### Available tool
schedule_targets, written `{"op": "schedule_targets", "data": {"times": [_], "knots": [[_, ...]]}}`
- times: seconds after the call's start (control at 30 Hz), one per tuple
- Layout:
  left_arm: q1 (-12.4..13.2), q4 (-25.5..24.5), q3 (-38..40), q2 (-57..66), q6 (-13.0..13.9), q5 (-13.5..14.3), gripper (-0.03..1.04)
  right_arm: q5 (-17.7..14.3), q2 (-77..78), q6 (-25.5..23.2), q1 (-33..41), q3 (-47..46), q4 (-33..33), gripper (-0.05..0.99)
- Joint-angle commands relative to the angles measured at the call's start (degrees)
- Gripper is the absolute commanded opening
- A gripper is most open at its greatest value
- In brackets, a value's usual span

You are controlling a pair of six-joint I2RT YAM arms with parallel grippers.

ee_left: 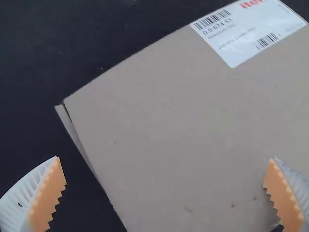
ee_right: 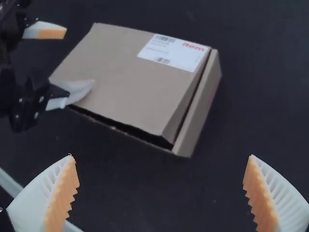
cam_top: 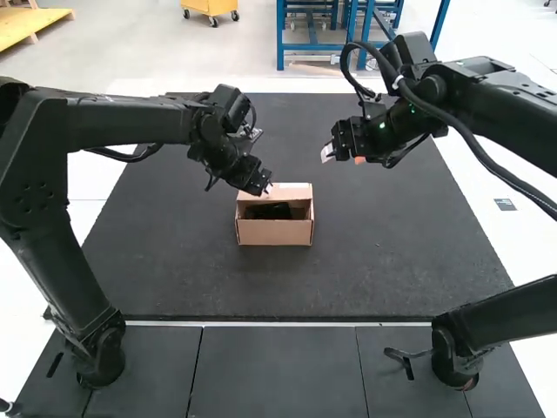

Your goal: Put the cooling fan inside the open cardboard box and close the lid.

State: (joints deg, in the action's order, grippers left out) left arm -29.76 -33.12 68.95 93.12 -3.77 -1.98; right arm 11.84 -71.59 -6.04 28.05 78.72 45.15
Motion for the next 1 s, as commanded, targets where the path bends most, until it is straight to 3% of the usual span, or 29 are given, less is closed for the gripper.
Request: {"op": "schedule_targets", "data": {"times": [0.0,0.77,0.97], "knots": [[-0.3,1.6,-1.5,-2.2,-0.4,-0.7,0.97,0.9,0.4,-0.5,0.0,0.1,0.1,0.78],[-0.3,15.1,-13.8,-2.8,-0.4,1.5,0.97,0.7,0.3,-1.9,0.3,1.5,3.4,0.78],[-0.3,15.8,-15.7,-2.8,-0.4,2.4,0.97,0.7,0.4,-2.0,0.1,1.5,3.4,0.78]]}}
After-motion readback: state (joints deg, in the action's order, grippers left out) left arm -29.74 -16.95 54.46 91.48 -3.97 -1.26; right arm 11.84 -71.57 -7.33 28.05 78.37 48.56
